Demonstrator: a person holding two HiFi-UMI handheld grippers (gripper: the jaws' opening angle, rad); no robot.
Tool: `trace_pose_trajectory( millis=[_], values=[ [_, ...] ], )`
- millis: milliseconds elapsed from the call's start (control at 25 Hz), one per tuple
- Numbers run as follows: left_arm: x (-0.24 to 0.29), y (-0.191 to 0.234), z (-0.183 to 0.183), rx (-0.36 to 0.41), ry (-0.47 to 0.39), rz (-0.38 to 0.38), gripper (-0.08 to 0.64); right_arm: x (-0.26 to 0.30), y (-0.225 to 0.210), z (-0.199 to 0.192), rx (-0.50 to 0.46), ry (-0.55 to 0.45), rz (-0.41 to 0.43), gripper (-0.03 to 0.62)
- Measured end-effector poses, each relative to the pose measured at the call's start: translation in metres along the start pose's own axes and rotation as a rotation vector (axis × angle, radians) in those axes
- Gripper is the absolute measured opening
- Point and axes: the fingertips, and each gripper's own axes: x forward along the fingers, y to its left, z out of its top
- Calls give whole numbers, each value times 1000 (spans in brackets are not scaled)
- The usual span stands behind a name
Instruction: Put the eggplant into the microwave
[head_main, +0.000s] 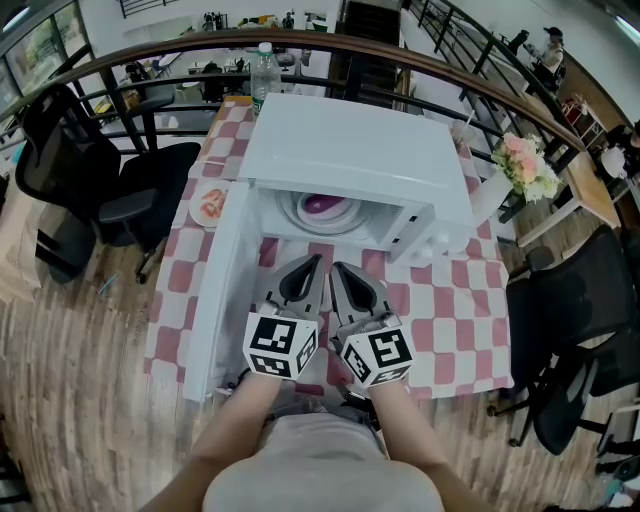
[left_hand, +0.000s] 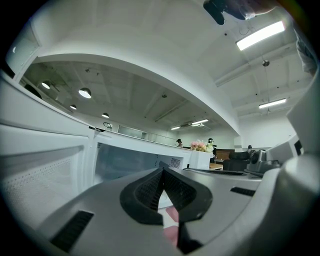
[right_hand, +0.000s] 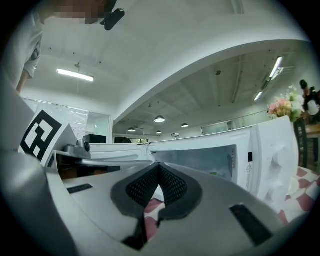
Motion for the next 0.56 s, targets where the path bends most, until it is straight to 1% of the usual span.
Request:
trace_pose_trajectory(
  millis=[320,560],
  values=[
    [0,-2,1,12,-7,-6,3,0,5,0,-28,1,5,23],
    [-1,-3,1,27,-10,-9,3,-2,7,1,-32,-6,0,23]
  ],
)
